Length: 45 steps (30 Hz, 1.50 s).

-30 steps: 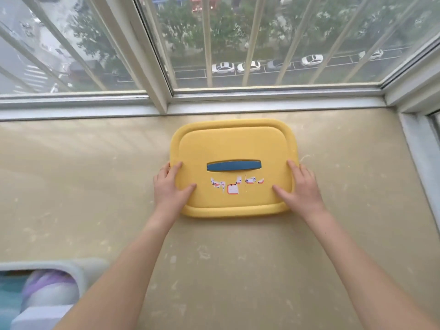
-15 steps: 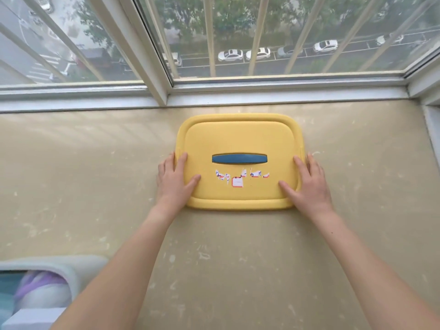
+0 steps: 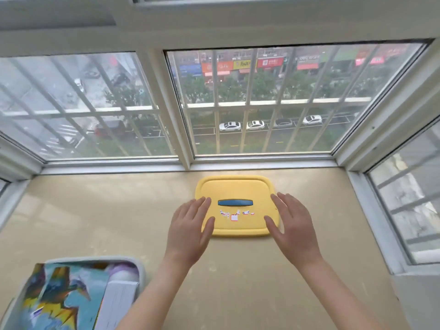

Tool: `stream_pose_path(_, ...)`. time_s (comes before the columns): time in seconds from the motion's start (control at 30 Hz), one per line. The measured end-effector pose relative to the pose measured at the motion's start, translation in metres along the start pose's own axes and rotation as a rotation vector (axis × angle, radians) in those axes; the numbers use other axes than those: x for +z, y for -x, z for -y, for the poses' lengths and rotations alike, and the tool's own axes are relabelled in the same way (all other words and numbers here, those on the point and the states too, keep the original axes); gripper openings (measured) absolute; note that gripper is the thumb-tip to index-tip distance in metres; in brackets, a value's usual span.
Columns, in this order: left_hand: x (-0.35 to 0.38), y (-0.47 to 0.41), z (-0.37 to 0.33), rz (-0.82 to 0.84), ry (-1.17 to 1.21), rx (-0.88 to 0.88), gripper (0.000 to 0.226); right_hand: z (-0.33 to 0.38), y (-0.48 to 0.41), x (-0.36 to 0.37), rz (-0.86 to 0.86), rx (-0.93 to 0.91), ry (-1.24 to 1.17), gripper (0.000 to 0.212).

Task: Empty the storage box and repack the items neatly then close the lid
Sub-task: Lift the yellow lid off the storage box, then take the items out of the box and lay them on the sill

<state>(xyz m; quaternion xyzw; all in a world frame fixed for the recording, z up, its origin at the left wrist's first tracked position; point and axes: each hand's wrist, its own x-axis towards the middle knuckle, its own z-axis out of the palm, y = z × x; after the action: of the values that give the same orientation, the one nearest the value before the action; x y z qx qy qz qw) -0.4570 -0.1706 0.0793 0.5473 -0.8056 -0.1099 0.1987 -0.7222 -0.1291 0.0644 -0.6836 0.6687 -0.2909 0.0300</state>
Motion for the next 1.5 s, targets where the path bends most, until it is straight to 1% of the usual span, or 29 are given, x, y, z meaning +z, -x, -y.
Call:
stream_pose_path(0.1, -0.048, 0.050, -0.031, -0.024, -0.001, 0.027, 0.052, 0.045, 0.038, -0.041, 0.019, -0.002, -0.014, 0.052)
stream_pose_path(0.2, -0.072, 0.112, -0.050, -0.022, 0.039, -0.040, 0.057, 0.083, 0.089, -0.062, 0.082, -0.015, -0.020, 0.050)
stream_pose_path(0.27, -0.078, 0.159, -0.054, 0.021, 0.057, -0.067, 0.058, 0.104, 0.125, -0.066, 0.123, -0.037, -0.034, 0.051)
stream_pose_path(0.33, -0.078, 0.203, -0.050, 0.054, 0.060, -0.088, 0.056, 0.123, 0.159, -0.065, 0.175, -0.067, -0.024, 0.055)
stream_pose_path(0.47, -0.080, 0.279, -0.031, 0.103, 0.032, -0.091, 0.048, 0.157, 0.215, -0.052, 0.296, -0.087, -0.008, 0.050)
stream_pose_path(0.53, -0.084, 0.300, -0.022, 0.098, 0.021, -0.062, 0.045, 0.171, 0.232, -0.045, 0.339, -0.089, 0.007, 0.050)
stream_pose_path(0.63, -0.103, 0.331, 0.000, 0.068, 0.000, -0.088, 0.043, 0.208, 0.248, -0.029, 0.369, -0.125, 0.011, 0.049)
stream_pose_path(0.73, -0.130, 0.353, 0.027, 0.019, 0.013, -0.107, 0.040, 0.252, 0.254, -0.008, 0.369, -0.153, 0.019, 0.049)
stream_pose_path(0.83, -0.158, 0.377, 0.069, -0.020, 0.044, -0.138, 0.039, 0.302, 0.256, 0.016, 0.352, -0.163, 0.011, 0.048)
stream_pose_path(1.03, -0.216, 0.427, 0.193, -0.001, 0.028, -0.195, 0.050, 0.410, 0.262, 0.059, 0.346, -0.123, 0.037, 0.048)
stream_pose_path(1.17, -0.262, 0.436, 0.255, 0.031, 0.032, -0.240, 0.055, 0.465, 0.260, 0.073, 0.301, -0.076, 0.014, 0.047)
stream_pose_path(1.23, -0.275, 0.430, 0.277, 0.045, 0.045, -0.244, 0.060, 0.482, 0.255, 0.080, 0.285, -0.040, 0.011, 0.047)
stream_pose_path(1.33, -0.280, 0.413, 0.298, 0.045, 0.063, -0.222, 0.056, 0.493, 0.248, 0.092, 0.276, 0.031, 0.008, 0.049)
stream_pose_path(1.4, -0.274, 0.400, 0.307, 0.056, 0.084, -0.220, 0.057, 0.493, 0.241, 0.101, 0.291, 0.068, 0.018, 0.050)
stream_pose_path(1.5, -0.251, 0.379, 0.316, 0.097, 0.151, -0.279, 0.059, 0.480, 0.227, 0.120, 0.319, 0.113, 0.046, 0.051)
